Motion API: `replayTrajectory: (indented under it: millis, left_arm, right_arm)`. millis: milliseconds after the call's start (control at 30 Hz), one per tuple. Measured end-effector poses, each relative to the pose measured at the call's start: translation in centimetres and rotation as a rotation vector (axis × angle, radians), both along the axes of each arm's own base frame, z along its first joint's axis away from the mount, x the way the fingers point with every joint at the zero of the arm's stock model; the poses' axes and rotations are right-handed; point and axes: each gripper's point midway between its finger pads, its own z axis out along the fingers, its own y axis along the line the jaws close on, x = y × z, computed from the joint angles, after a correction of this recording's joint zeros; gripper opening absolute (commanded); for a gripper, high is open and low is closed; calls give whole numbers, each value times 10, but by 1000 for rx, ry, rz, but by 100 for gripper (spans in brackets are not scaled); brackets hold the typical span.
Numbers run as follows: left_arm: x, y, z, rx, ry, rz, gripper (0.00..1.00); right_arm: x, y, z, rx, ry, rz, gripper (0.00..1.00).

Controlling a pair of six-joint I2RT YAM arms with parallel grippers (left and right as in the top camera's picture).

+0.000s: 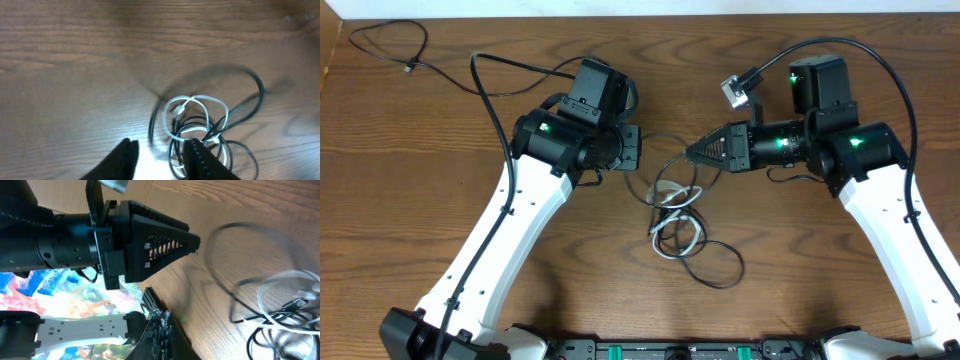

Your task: Untangle cables

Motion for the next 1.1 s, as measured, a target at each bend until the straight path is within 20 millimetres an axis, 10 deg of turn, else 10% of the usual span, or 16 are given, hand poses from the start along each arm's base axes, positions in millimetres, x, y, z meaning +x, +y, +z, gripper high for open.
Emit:
replayTrajectory:
  millis: [233, 533, 767, 1100]
  left_arm:
    - [0, 0, 0, 2, -1, -5, 19]
    - [-1, 1, -1, 4, 5, -5, 31]
    - [-2, 1, -1, 5, 6, -5, 32]
    - [-4, 2, -2, 10, 17, -4, 32]
  right_arm:
    - [0, -1, 0, 0, 4, -1, 1]
    - [5, -42, -63, -381, 130, -231, 58]
    - [15, -49, -100, -602, 120, -312, 66]
    - [22, -30, -190, -820, 251, -288, 54]
